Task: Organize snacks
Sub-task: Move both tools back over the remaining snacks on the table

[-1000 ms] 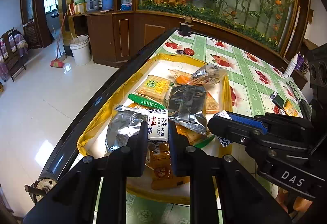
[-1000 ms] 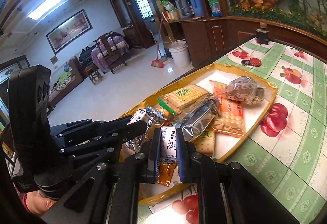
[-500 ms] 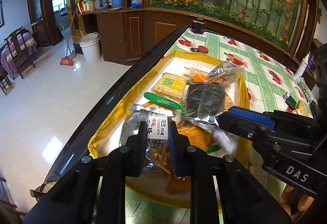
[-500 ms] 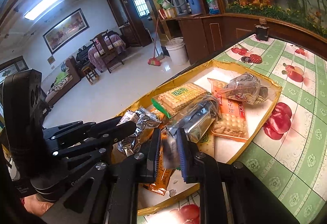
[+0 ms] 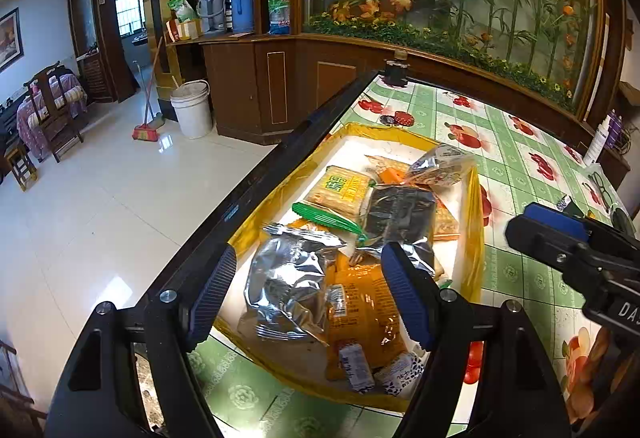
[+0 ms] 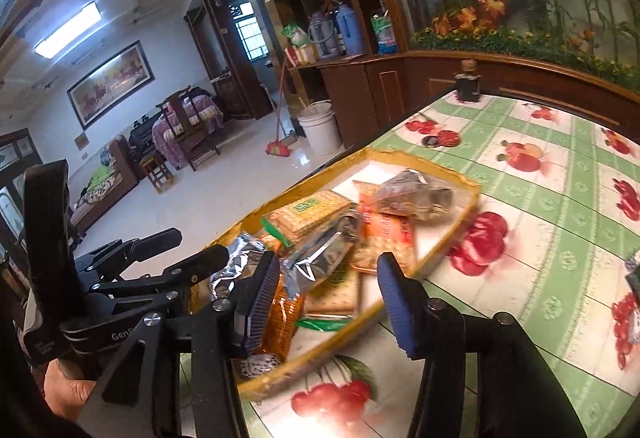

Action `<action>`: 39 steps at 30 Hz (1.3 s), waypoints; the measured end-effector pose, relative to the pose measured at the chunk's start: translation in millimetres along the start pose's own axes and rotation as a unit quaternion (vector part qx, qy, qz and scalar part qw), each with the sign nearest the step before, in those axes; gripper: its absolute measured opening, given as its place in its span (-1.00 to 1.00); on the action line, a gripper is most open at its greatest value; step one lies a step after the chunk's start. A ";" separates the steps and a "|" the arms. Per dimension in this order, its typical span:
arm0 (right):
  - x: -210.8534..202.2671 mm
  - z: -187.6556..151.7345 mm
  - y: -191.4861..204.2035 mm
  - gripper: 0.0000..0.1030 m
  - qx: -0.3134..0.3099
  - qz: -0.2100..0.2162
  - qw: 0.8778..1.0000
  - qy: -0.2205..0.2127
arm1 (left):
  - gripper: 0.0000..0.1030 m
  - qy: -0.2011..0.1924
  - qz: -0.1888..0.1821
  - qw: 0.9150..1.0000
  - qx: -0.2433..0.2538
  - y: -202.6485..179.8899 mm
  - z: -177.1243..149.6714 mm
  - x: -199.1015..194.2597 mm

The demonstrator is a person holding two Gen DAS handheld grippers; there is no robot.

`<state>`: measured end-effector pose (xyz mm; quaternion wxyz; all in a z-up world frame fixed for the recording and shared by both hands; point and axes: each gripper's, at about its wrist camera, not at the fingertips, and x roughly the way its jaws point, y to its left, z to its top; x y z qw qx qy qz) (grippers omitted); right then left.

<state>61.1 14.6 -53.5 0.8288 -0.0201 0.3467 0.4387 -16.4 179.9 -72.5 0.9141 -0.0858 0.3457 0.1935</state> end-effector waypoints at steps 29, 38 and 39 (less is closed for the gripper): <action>-157.3 -96.9 -192.9 0.60 0.185 -0.177 0.966 -0.041 | 0.46 0.035 -0.088 0.989 0.115 -153.9 -4.3 -6.9; -162.3 -92.7 -230.2 0.60 0.170 -0.226 0.959 -0.033 | 0.46 0.065 -0.146 0.977 0.143 -218.9 -5.5 2.3; -162.3 -91.7 -235.7 0.60 0.173 -0.230 0.957 -0.031 | 0.46 0.072 -0.154 0.975 0.142 -226.8 -5.4 6.0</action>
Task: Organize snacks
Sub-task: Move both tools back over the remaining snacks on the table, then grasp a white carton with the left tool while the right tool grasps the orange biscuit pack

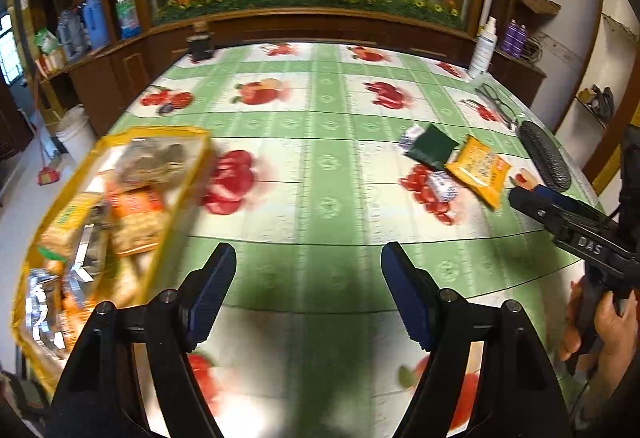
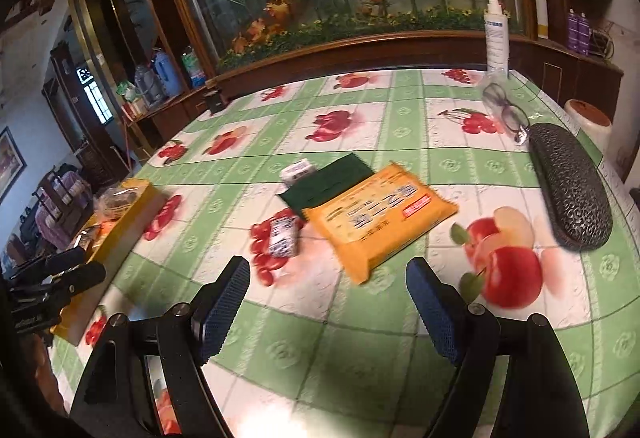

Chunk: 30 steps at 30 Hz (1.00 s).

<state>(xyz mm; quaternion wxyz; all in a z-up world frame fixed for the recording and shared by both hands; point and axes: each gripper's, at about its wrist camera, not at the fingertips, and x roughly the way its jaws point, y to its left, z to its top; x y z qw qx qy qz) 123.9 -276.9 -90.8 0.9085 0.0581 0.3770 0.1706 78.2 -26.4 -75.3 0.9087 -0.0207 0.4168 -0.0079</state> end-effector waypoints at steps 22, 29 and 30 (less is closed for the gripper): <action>20.0 20.3 -47.3 0.60 0.093 -0.031 0.995 0.007 | 0.25 0.046 0.000 0.998 0.030 -97.4 44.8 113.9; 51.5 20.9 -40.0 0.60 0.150 -0.087 0.984 0.036 | -0.67 0.046 -0.008 0.999 0.004 -54.3 44.1 107.6; 55.6 22.7 -40.3 0.60 0.164 -0.094 0.981 0.034 | -0.67 0.046 -0.010 0.999 -0.001 -49.6 42.9 106.6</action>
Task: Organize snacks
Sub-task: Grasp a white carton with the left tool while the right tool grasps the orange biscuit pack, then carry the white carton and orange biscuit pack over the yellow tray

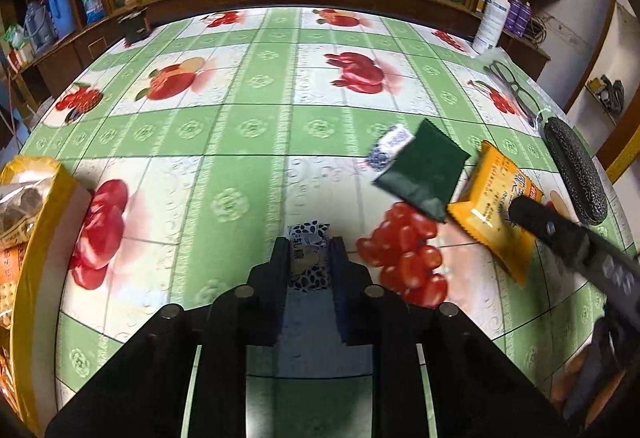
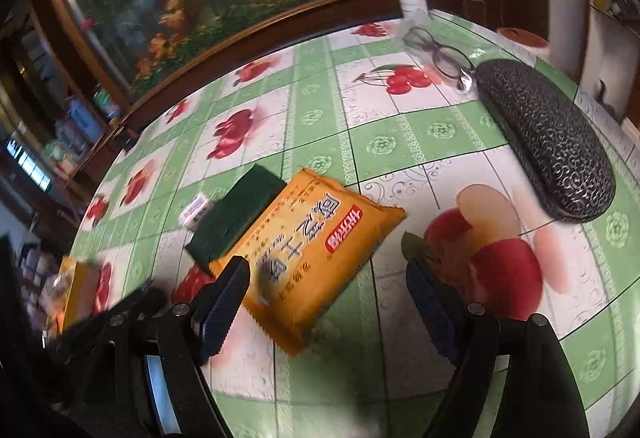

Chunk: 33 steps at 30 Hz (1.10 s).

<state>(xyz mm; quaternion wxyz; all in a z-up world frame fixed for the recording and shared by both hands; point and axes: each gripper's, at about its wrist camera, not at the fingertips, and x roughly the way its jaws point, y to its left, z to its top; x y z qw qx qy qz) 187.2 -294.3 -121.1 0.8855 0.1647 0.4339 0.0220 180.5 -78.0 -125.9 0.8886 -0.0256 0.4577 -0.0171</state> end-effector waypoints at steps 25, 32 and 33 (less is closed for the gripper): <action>-46.2 -33.2 24.1 0.39 -0.107 0.022 0.994 -0.023 | -0.67 -0.054 0.004 0.998 -0.044 80.9 -52.8 -85.7; -89.9 -62.0 59.7 0.39 -0.128 0.098 0.986 -0.031 | -0.67 -0.062 0.018 0.997 -0.048 91.3 -70.7 -108.3; -95.3 -66.3 65.3 0.39 -0.133 0.105 0.985 -0.033 | -0.67 -0.064 0.020 0.997 -0.048 92.6 -72.3 -111.7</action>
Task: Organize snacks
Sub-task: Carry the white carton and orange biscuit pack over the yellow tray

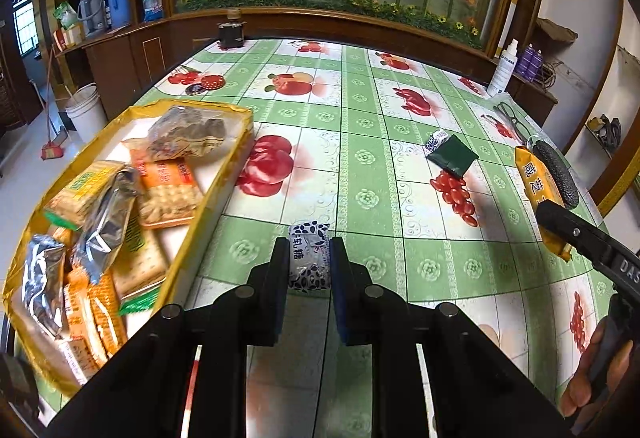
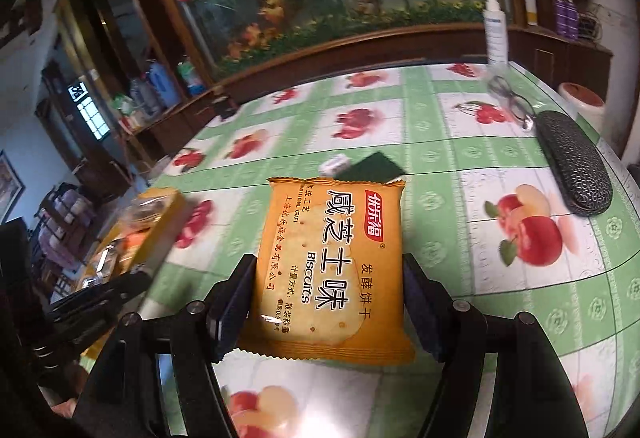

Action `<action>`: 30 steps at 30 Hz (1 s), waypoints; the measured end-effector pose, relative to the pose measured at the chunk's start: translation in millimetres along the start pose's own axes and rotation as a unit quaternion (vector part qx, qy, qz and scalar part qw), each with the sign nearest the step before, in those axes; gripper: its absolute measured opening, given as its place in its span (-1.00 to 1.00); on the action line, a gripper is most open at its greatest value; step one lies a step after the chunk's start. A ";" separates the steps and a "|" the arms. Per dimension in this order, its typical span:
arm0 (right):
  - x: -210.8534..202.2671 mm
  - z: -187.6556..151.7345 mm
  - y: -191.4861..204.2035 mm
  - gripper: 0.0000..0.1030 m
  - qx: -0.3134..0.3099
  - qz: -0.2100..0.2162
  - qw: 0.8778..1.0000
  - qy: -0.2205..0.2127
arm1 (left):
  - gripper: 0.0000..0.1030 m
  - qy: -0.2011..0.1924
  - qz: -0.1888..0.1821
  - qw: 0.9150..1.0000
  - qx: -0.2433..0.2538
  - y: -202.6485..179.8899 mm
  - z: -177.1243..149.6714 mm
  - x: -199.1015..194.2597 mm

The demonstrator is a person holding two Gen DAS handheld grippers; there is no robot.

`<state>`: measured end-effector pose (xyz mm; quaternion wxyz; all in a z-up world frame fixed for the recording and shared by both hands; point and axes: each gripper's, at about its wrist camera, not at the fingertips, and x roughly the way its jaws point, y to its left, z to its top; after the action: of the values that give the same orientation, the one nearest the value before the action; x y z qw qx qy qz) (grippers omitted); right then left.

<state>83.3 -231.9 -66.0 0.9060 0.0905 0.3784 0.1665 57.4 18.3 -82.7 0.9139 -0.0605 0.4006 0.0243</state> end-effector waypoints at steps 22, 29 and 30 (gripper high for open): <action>3.2 -29.7 121.6 0.37 -0.095 0.098 0.990 0.034 | -0.67 -0.034 0.053 0.998 -0.030 50.1 -13.0 -34.4; 23.0 -36.7 157.6 0.36 -0.128 0.123 0.983 0.051 | -0.67 -0.031 0.074 0.995 -0.053 81.7 -17.5 -36.1; 25.2 -37.6 162.4 0.36 -0.132 0.125 0.982 0.053 | -0.67 -0.031 0.078 0.995 -0.058 86.9 -18.2 -36.7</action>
<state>35.1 -70.4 -61.6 0.8608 0.0078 0.3859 0.3317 11.2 102.2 -75.8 0.9163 -0.0813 0.3734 0.1201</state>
